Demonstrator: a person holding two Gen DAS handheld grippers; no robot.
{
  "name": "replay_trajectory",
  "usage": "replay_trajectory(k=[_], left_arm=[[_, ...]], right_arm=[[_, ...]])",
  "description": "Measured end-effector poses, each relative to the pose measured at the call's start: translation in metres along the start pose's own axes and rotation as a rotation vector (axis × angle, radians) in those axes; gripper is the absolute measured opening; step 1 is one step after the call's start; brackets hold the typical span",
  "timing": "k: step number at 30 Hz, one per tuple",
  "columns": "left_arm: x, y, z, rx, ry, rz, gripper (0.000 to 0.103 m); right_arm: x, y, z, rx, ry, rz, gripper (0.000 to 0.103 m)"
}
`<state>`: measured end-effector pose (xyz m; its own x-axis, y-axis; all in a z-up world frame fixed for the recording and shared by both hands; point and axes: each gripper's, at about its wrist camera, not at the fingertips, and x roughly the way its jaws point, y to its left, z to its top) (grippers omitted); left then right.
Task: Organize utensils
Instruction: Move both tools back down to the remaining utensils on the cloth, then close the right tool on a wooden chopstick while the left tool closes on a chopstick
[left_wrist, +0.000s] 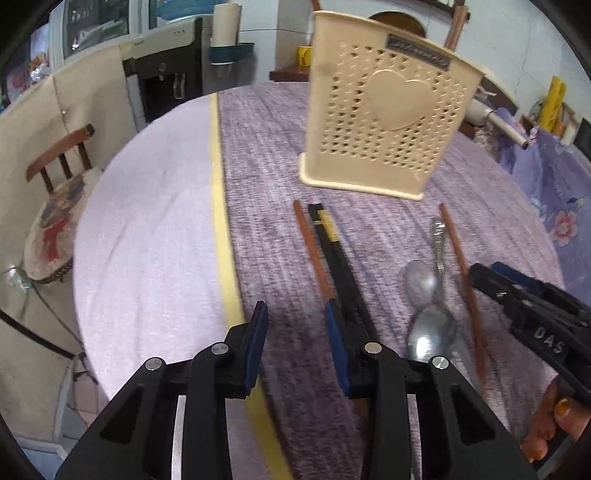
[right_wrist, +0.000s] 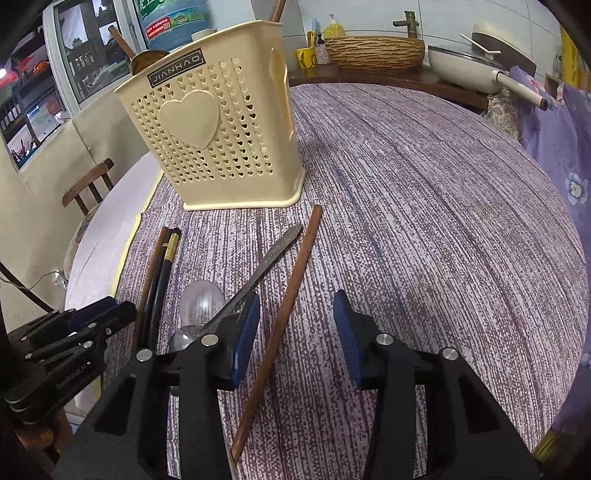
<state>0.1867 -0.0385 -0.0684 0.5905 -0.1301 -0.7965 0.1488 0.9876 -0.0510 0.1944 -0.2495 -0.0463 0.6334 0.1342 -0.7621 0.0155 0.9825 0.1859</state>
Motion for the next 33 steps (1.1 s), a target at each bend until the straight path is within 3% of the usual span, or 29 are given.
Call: replay_trajectory(k=[4,9,13,24,29,33], left_arm=[[-0.004,0.009,0.002,-0.060,-0.010,-0.044,0.031],[-0.001,-0.004,0.006,-0.028,-0.008,-0.067,0.031],[0.004,-0.009,0.002,-0.003,-0.014,-0.030,0.030],[0.012,-0.001,0.015,-0.034,0.005,-0.026,0.030],[0.020,-0.004,0.028,-0.037,0.016,-0.011,0.021],[0.025,-0.008,0.034,-0.017,0.014,0.020,0.013]], right_arm=[[0.001,0.000,0.000,0.002,0.001,-0.008,0.042],[0.006,0.005,0.001,-0.005,0.016,-0.007,0.042],[0.009,0.007,-0.001,-0.017,0.023,-0.032,0.041],[0.018,0.003,0.012,0.005,0.031,-0.030,0.034],[0.030,0.008,0.024,0.002,0.031,-0.053,0.019],[0.038,0.008,0.033,0.008,0.031,-0.065,0.014]])
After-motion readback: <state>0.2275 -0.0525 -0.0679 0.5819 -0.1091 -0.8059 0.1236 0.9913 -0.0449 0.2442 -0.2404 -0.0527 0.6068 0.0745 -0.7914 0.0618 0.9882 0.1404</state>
